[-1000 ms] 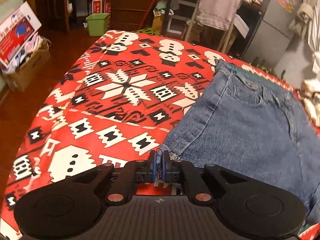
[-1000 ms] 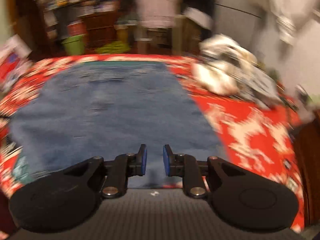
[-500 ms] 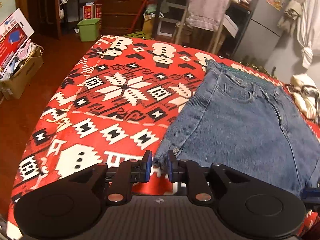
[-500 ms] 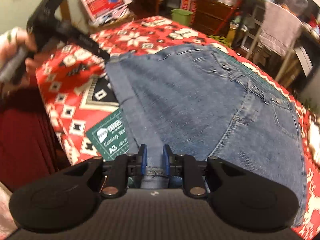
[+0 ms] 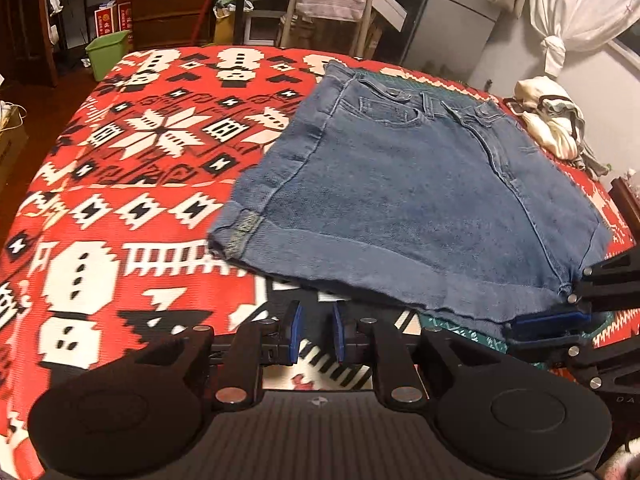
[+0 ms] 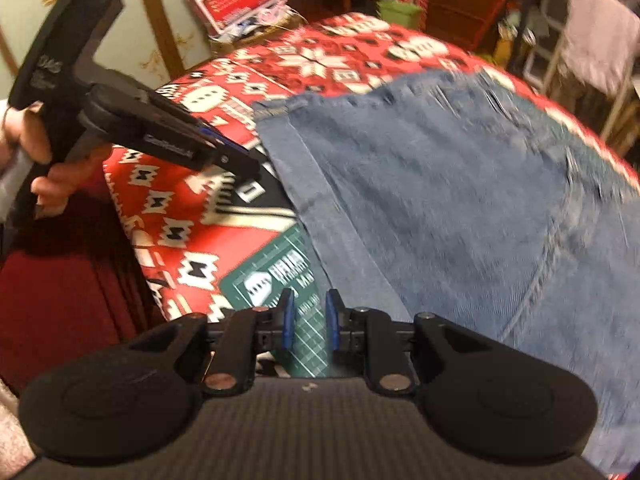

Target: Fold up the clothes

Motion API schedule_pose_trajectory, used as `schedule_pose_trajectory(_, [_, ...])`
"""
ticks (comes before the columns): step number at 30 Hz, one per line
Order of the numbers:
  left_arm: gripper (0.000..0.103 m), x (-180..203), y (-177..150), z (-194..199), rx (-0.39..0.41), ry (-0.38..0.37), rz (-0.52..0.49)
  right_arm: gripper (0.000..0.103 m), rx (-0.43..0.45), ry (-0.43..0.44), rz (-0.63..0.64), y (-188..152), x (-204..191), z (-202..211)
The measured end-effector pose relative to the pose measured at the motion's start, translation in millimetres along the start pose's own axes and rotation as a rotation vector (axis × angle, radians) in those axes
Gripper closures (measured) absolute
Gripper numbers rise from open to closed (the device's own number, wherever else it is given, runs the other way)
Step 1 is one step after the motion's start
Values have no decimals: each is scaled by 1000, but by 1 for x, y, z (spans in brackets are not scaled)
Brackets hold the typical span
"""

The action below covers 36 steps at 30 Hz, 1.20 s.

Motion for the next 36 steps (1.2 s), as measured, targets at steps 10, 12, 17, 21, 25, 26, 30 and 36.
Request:
schedule_pose_trajectory(10, [88,-25,15,6,44,56,86,101,-70,-16,14,-10,9,2])
schedule_pose_trajectory(12, [88,-34,16,6,53,77,107,101,-96,-7,6,-16,11,7])
schedule_pose_trajectory(17, [87,-48,16,3,51,86,157,101,-110,41,-35,-30,15,17])
schedule_pose_trajectory(21, [87,-49,17,4,56,95,160,102,-87,51,-52,-35,14,26])
schedule_pose_trajectory(25, [87,-48,17,10,63,101,145,100,-3,31,-77,-29,15,50])
schedule_pose_trajectory(26, [87,-47,16,12,64,97,138,100,15,14,-76,-27,16,55])
schedule_pose_trajectory(30, [87,-48,14,14,59,85,141,82,30,-104,-16,-25,19,63])
schedule_pose_trajectory(36, [87,-49,13,17,58,72,174,73,-62,-169,120,-30,12,40])
Point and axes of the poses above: each gripper's, at about its wrist camera, not at the fingertips, and z roughly against the way its jaws point, x to its right, y to its top, the point moved 6 cm from there along -z, roughly the way its jaws point, and after that the axes turned 4 degrees about y, right-handed, at the moved point
